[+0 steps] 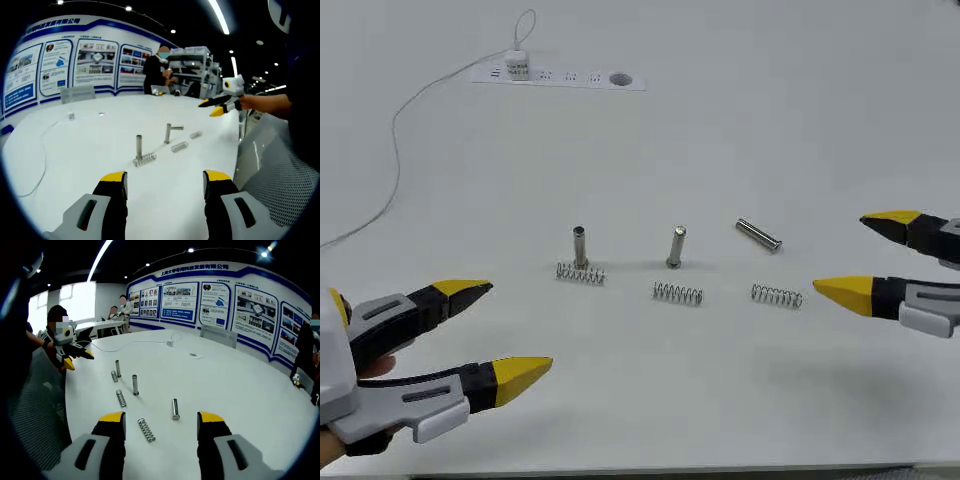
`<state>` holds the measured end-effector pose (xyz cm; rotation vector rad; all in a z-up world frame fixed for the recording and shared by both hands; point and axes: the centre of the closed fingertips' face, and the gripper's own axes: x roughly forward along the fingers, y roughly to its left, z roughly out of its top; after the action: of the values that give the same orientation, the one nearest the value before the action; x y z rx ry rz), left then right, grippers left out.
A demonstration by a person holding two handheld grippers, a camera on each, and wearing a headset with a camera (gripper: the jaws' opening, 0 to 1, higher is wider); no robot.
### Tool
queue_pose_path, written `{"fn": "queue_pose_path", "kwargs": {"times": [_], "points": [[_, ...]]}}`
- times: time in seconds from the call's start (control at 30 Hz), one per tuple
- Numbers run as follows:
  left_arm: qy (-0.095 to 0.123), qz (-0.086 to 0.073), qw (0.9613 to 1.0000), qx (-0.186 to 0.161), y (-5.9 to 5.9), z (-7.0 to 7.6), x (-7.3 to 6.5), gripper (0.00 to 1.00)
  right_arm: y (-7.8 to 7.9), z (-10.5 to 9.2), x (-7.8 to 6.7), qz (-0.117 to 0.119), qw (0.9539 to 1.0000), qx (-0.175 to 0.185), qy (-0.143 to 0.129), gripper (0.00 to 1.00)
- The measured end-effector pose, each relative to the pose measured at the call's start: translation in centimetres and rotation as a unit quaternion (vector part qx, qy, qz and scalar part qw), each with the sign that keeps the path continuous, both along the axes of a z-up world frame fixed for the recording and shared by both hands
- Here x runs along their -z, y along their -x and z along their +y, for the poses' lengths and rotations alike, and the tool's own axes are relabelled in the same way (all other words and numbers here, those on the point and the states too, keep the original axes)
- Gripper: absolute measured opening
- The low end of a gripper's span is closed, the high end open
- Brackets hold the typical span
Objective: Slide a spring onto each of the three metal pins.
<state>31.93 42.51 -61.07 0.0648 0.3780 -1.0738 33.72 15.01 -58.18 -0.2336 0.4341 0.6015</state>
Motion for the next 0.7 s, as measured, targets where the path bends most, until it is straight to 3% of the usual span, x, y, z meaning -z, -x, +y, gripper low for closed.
{"fn": "queue_pose_path", "kwargs": {"times": [0.07,0.17,0.3,0.47,0.53,0.7], "points": [[0.001,0.0,1.0,-0.002,0.0,0.0,-0.1,0.62,-0.9,0.3,0.1,0.008,1.0,0.0,0.006,0.53],[-0.001,0.0,1.0,-0.004,0.1,0.1,0.0,0.62,-1.9,0.6,0.8,0.026,0.9988,-0.008,0.041,0.43],[-0.004,0.003,1.0,-0.007,0.4,0.3,0.1,0.62,-3.6,1.4,1.2,0.042,0.9977,-0.01,0.052,0.37],[-0.007,0.005,0.9999,-0.01,0.5,0.4,0.3,0.62,-5.6,1.5,2.6,0.084,0.9916,-0.001,0.099,0.29],[-0.007,0.005,0.9999,-0.011,0.5,0.4,0.3,0.62,-6.4,2.0,2.8,0.086,0.9895,-0.012,0.116,0.27],[-0.007,0.006,0.9999,-0.013,0.6,0.3,0.3,0.61,-7.9,2.3,3.9,0.11,0.9849,-0.01,0.133,0.23]]}}
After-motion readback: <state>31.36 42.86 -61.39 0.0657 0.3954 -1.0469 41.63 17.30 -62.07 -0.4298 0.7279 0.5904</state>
